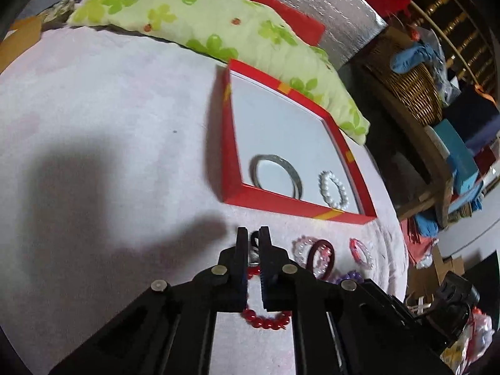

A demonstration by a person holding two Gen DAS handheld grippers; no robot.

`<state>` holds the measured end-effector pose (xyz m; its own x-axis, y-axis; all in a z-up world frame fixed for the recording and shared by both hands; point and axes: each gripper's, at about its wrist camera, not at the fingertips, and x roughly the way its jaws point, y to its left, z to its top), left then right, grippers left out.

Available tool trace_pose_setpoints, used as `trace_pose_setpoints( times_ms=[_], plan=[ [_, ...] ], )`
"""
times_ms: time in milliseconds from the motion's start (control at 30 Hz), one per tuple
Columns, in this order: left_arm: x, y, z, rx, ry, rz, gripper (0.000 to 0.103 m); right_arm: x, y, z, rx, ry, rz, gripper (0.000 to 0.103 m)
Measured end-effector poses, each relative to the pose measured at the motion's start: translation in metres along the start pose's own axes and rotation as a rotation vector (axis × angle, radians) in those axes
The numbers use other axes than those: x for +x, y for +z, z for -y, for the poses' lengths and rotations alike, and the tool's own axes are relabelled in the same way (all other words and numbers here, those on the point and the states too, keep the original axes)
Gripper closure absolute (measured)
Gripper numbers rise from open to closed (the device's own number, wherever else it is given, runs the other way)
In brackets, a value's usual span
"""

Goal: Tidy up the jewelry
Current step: 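Grasp the black hair tie with the left tool while the right grasps the purple bracelet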

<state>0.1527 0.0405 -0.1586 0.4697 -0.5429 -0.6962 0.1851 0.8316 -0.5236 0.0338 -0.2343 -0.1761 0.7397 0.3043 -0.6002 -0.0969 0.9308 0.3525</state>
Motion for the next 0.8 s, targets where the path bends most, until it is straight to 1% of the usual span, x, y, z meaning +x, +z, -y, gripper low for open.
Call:
trace_pose_setpoints(
  times_ms=[33,100,133,167,200,233,267,367,400,433,467,500,600,733,800],
  plan=[
    [0.002,0.001,0.0,-0.001,0.013,-0.001,0.097,0.0,0.001,0.0,0.003,0.001,-0.001,0.092],
    [0.005,0.001,0.0,0.0,0.006,-0.019,0.095,0.001,0.001,0.0,0.002,0.0,-0.005,0.092],
    [0.006,0.0,0.001,0.003,-0.003,-0.028,0.091,0.002,0.0,0.0,-0.001,0.0,-0.007,0.092],
    [0.007,-0.001,0.002,0.008,-0.007,-0.034,0.08,0.002,0.0,-0.001,-0.004,-0.001,-0.009,0.092],
    [0.009,-0.002,0.006,0.022,0.003,-0.035,0.073,0.003,0.0,-0.002,-0.008,-0.003,-0.013,0.092],
    [0.01,-0.002,0.008,0.034,0.018,-0.032,0.058,0.003,-0.001,-0.002,-0.009,-0.004,-0.014,0.092],
    [0.011,-0.003,0.011,0.048,0.031,-0.028,0.053,0.004,-0.001,-0.002,-0.01,-0.004,-0.016,0.092],
    [0.018,-0.003,0.017,0.076,0.029,-0.038,0.053,0.004,-0.001,-0.002,-0.01,-0.005,-0.016,0.092],
    [0.022,-0.004,0.019,0.091,0.038,-0.047,0.053,0.004,-0.001,-0.002,-0.011,-0.005,-0.016,0.092],
    [0.026,-0.005,0.019,0.102,0.048,-0.058,0.06,0.004,-0.001,-0.002,-0.012,-0.006,-0.017,0.092],
    [0.03,-0.006,0.02,0.109,0.052,-0.069,0.075,0.004,-0.001,-0.003,-0.014,-0.006,-0.017,0.092],
    [0.032,-0.006,0.021,0.119,0.053,-0.078,0.08,0.004,-0.001,-0.003,-0.015,-0.004,-0.016,0.092],
    [0.028,-0.008,0.025,0.149,0.048,-0.056,0.08,0.0,0.0,-0.003,-0.012,0.006,0.004,0.092],
    [0.01,-0.007,0.035,0.194,-0.007,0.026,0.081,-0.004,0.001,0.0,0.007,0.024,0.024,0.092],
    [0.0,-0.007,0.036,0.199,-0.038,0.061,0.081,-0.006,0.003,0.001,0.016,0.036,0.039,0.092]
  ],
)
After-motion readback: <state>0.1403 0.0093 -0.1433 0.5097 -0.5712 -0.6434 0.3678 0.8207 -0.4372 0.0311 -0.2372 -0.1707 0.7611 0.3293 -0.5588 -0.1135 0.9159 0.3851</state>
